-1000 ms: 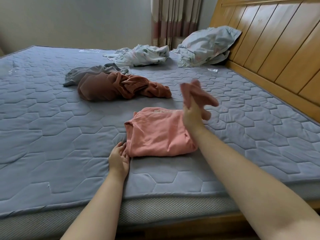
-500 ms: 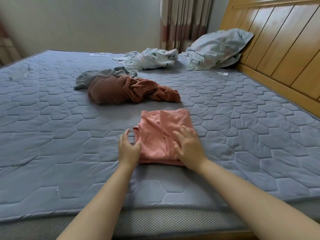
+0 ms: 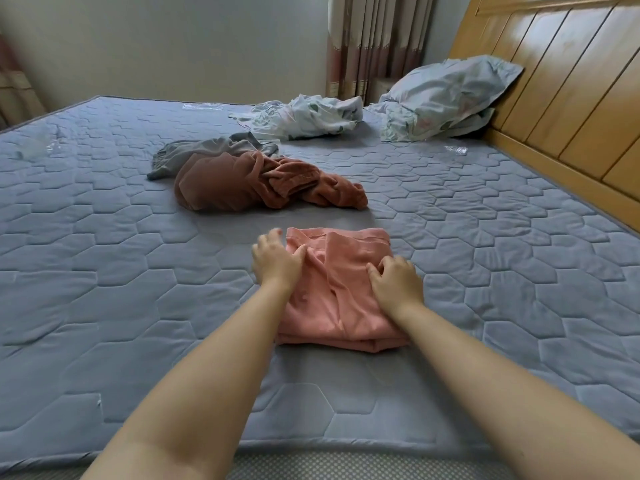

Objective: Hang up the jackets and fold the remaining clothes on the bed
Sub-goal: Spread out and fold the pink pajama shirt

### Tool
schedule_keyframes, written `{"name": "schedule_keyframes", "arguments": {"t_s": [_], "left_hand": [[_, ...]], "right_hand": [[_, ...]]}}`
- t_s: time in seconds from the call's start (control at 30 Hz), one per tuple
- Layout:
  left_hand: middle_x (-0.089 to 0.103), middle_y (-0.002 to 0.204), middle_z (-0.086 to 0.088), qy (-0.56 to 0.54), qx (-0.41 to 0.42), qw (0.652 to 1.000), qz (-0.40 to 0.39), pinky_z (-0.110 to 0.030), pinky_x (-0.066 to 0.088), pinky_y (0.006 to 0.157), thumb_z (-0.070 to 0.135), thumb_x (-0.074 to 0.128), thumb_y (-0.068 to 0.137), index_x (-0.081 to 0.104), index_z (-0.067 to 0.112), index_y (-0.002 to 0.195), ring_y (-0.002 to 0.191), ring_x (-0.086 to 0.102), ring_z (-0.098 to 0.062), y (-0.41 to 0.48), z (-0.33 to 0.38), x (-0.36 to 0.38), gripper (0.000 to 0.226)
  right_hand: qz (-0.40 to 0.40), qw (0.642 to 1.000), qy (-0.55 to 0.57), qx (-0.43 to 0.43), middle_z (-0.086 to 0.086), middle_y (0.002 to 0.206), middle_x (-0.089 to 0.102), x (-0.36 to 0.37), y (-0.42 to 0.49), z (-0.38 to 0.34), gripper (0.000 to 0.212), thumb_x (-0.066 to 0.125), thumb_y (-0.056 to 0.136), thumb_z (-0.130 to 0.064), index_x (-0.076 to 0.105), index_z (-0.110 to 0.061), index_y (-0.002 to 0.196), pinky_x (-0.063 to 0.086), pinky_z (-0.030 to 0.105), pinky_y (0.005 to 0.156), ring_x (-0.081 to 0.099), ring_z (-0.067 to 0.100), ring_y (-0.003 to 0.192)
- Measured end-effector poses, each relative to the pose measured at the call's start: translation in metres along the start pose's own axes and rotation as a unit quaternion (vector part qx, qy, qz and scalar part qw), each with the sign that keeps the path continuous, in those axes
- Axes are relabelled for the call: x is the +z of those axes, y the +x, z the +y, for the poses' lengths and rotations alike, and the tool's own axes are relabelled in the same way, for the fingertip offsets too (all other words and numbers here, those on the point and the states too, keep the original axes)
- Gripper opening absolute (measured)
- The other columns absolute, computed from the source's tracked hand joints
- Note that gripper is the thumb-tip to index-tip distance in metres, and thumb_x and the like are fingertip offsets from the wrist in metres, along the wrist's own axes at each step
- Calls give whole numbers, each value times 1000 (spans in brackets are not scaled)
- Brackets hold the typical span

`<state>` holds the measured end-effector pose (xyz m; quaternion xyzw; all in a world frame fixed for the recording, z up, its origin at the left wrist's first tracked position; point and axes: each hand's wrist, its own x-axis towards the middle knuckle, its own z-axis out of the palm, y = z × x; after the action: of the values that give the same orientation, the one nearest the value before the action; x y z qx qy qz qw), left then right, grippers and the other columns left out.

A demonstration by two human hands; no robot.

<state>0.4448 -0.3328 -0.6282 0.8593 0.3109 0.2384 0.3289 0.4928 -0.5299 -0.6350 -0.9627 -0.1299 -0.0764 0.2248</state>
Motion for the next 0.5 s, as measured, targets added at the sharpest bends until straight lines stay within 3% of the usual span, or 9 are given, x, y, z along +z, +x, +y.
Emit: {"name": "schedule_keyframes", "arguments": {"t_s": [0.1,0.2,0.3,0.37,0.43,0.5], "left_hand": [[43,144,0,59,164,984,-26,-40,23,111,30,62,88,41,20,142,136,28,-23,16,5,4,59],[61,123,0,169,287,939,-83,-36,23,108,32,56,90,62,21,120,128,37,-24,33,2,7,33],[65,109,3,243,276,918,-149,-38,26,104,49,52,90,66,20,99,116,41,-23,48,1,-1,33],[63,109,4,281,243,908,-195,-39,30,101,55,50,89,66,22,100,116,40,-23,59,1,-8,38],[61,97,3,274,211,906,-243,-34,36,92,50,56,88,65,22,91,109,42,-21,69,3,-15,30],[56,79,3,188,155,918,-313,-26,39,74,34,66,86,63,16,81,89,48,-17,78,4,-20,19]], "right_hand": [[43,997,47,-37,18,116,54,-5,24,-7,24,51,94,-23,58,-4,107,38,42,95,47,35,110],[-13,997,58,-47,13,125,54,-8,45,-7,32,53,92,-20,55,-11,123,35,41,101,44,33,117],[-57,997,38,-30,6,114,60,-12,67,0,24,62,88,-34,64,-17,106,39,38,98,48,28,114],[-92,993,66,-24,-2,88,62,-17,79,3,13,67,85,-33,62,-21,81,42,32,85,53,22,98],[-119,985,125,-29,-6,69,54,-24,89,5,24,68,85,-22,55,-22,65,39,26,67,53,17,79],[-115,977,177,-14,-4,66,53,-30,96,9,23,64,89,-17,56,-17,67,36,20,57,49,13,68]]}}
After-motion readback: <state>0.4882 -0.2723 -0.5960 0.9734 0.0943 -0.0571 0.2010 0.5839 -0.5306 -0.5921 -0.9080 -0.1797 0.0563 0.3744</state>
